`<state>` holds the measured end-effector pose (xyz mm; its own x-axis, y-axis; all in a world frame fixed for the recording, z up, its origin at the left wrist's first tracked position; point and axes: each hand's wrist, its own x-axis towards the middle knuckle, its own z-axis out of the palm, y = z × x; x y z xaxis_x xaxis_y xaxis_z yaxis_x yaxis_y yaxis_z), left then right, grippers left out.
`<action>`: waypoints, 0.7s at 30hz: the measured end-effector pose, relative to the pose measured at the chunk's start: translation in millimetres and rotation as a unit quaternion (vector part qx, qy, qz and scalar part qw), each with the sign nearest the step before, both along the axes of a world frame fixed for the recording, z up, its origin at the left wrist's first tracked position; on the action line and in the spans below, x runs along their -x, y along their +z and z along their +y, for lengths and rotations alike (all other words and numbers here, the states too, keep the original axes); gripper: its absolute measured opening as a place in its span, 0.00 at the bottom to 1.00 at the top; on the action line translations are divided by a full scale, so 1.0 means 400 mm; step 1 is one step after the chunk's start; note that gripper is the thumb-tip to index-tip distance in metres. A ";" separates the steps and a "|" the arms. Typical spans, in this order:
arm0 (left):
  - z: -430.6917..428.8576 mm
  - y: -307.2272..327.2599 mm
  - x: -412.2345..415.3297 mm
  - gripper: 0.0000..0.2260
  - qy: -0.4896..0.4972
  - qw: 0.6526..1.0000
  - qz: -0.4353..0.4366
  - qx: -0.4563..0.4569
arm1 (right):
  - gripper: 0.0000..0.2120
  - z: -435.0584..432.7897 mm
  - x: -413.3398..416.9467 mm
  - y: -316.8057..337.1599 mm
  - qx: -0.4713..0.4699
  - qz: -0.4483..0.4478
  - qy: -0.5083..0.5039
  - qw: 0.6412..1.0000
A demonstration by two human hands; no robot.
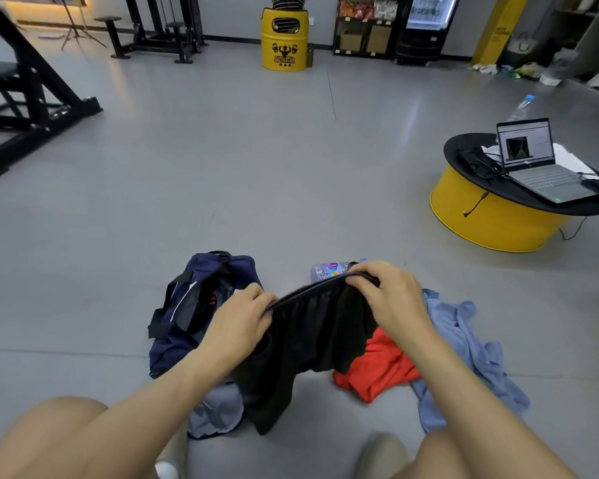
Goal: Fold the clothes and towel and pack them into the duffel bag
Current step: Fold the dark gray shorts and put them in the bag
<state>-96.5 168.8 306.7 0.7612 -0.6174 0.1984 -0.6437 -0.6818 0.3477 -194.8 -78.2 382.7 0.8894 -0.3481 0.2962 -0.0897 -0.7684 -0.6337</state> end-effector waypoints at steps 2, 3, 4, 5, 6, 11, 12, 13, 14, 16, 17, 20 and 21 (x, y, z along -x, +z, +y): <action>0.009 0.008 -0.018 0.08 0.023 0.999 0.021 0.027 | 0.03 -0.004 0.000 -0.001 0.014 0.015 -0.013 1.000; 0.011 0.020 -0.029 0.09 0.026 0.999 0.025 0.026 | 0.02 -0.009 -0.003 -0.003 0.031 0.032 -0.017 0.999; 0.013 0.030 -0.042 0.10 0.027 0.999 0.031 0.019 | 0.02 -0.016 -0.006 -0.005 0.048 0.050 -0.017 0.997; 0.016 0.041 -0.059 0.11 0.031 0.999 0.042 0.009 | 0.02 -0.026 -0.011 -0.007 0.059 0.065 -0.019 0.996; 0.022 0.050 -0.079 0.12 0.037 0.998 0.054 -0.007 | 0.02 -0.039 -0.019 -0.007 0.066 0.075 -0.020 0.995; 0.042 0.060 -0.216 0.09 0.043 0.996 0.040 -0.063 | 0.05 -0.134 -0.100 -0.026 0.100 0.124 -0.011 0.987; 0.028 0.066 -0.246 0.08 0.038 0.997 0.032 -0.065 | 0.06 -0.150 -0.123 -0.035 0.107 0.136 -0.012 0.985; 0.010 0.077 -0.278 0.09 0.032 0.997 0.027 -0.060 | 0.06 -0.167 -0.149 -0.042 0.111 0.144 -0.015 0.983; -0.010 0.090 -0.306 0.09 0.025 0.998 0.020 -0.049 | 0.06 -0.181 -0.176 -0.044 0.114 0.146 -0.017 0.983; -0.045 0.126 -0.364 0.08 0.012 0.999 -0.001 -0.030 | 0.04 -0.213 -0.232 -0.029 0.120 0.132 -0.019 0.984; -0.057 0.149 -0.390 0.07 0.006 1.000 -0.014 -0.022 | 0.05 -0.229 -0.260 -0.012 0.122 0.118 -0.017 0.985; -0.067 0.233 -0.444 0.06 0.008 0.998 -0.066 0.006 | 0.06 -0.256 -0.302 0.058 0.137 0.066 -0.008 0.988; -0.062 0.256 -0.455 0.06 0.005 0.996 -0.092 0.014 | 0.06 -0.261 -0.302 0.076 0.141 0.048 0.000 0.989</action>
<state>85.3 144.1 409.0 0.7167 -0.6019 0.3521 -0.6912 -0.6801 0.2444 -73.8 -182.7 413.3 0.9181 -0.2629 0.2965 -0.1382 -0.9137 -0.3822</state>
